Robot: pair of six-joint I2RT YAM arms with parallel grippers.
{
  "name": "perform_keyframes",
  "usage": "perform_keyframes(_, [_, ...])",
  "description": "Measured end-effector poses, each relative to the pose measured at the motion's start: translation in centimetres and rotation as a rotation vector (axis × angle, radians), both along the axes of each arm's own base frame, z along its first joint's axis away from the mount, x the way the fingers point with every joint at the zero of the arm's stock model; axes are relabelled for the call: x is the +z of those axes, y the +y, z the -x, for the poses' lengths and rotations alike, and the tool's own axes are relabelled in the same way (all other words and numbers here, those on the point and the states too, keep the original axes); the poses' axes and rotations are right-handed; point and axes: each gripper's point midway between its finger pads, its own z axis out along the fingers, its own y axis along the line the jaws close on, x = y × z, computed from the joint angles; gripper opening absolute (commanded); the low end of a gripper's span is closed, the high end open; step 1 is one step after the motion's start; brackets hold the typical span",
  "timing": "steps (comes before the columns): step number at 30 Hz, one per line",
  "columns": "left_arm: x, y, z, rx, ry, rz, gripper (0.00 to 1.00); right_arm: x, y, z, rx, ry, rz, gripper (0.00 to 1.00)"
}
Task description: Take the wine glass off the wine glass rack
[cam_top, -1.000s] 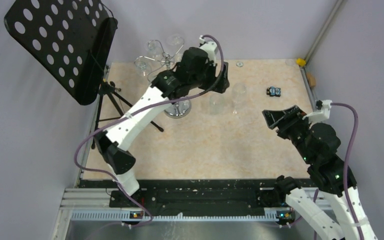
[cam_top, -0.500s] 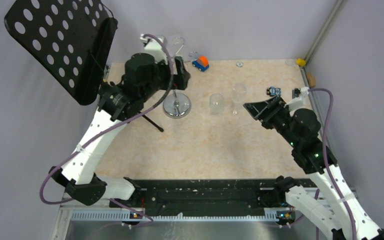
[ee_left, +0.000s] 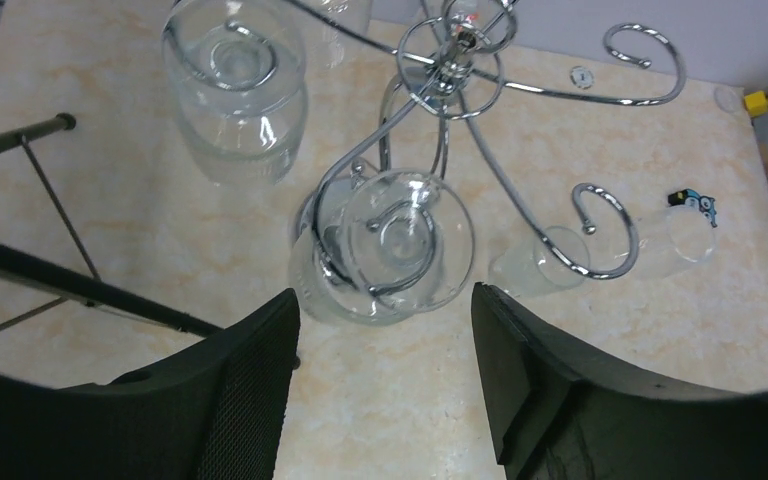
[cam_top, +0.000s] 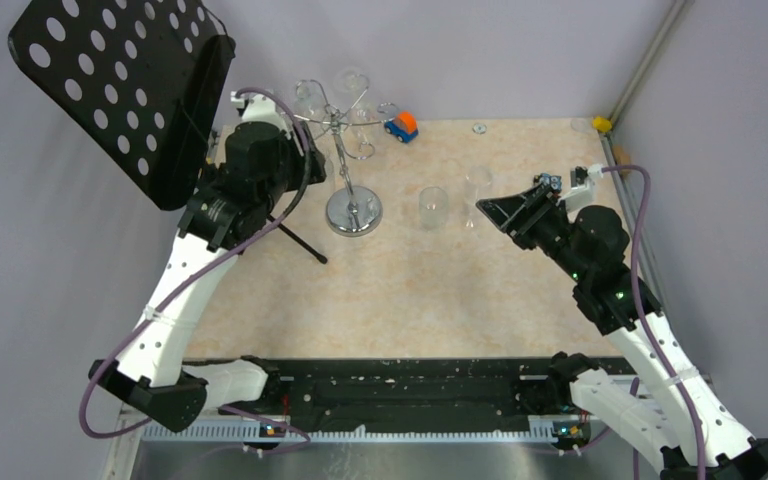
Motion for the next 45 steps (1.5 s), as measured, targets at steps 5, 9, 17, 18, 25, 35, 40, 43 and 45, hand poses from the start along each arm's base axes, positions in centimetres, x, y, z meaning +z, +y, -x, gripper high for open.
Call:
perform_keyframes(5, [-0.7, 1.8, 0.8, 0.079, -0.010, 0.022, 0.62, -0.1, 0.1, 0.0, 0.004, 0.002, 0.001, 0.59])
perform_keyframes(9, [0.3, 2.3, 0.8, 0.104, -0.053, 0.076, 0.55, -0.3, 0.1, 0.0, 0.005, 0.004, 0.001, 0.58])
perform_keyframes(17, [-0.1, 2.2, 0.1, 0.122, -0.066, 0.125, 0.39, -0.2, 0.1, 0.0, 0.005, 0.000, 0.000, 0.58])
perform_keyframes(18, [-0.1, 2.2, 0.0, 0.121, -0.068, 0.134, 0.38, -0.2, 0.1, 0.0, 0.005, 0.000, 0.000, 0.57])
perform_keyframes(25, [0.1, 1.8, -0.8, 0.106, -0.077, 0.165, 0.38, 0.0, 0.0, 0.2, 0.004, -0.007, -0.003, 0.56])
perform_keyframes(35, [-0.3, 1.5, -1.3, 0.098, -0.065, 0.178, 0.38, 0.4, -0.1, 0.4, 0.004, -0.019, -0.009, 0.56])
perform_keyframes(40, [-0.5, 1.4, -1.5, 0.093, -0.064, 0.189, 0.36, 0.4, -0.2, 0.5, 0.003, -0.021, -0.009, 0.56])
perform_keyframes(43, [-0.6, 1.4, -1.6, 0.091, -0.062, 0.195, 0.36, 0.4, -0.2, 0.6, 0.003, -0.022, -0.010, 0.56])
perform_keyframes(45, [-0.6, 1.3, -1.6, 0.091, -0.062, 0.204, 0.36, 0.4, -0.2, 0.6, 0.003, -0.023, -0.010, 0.56])
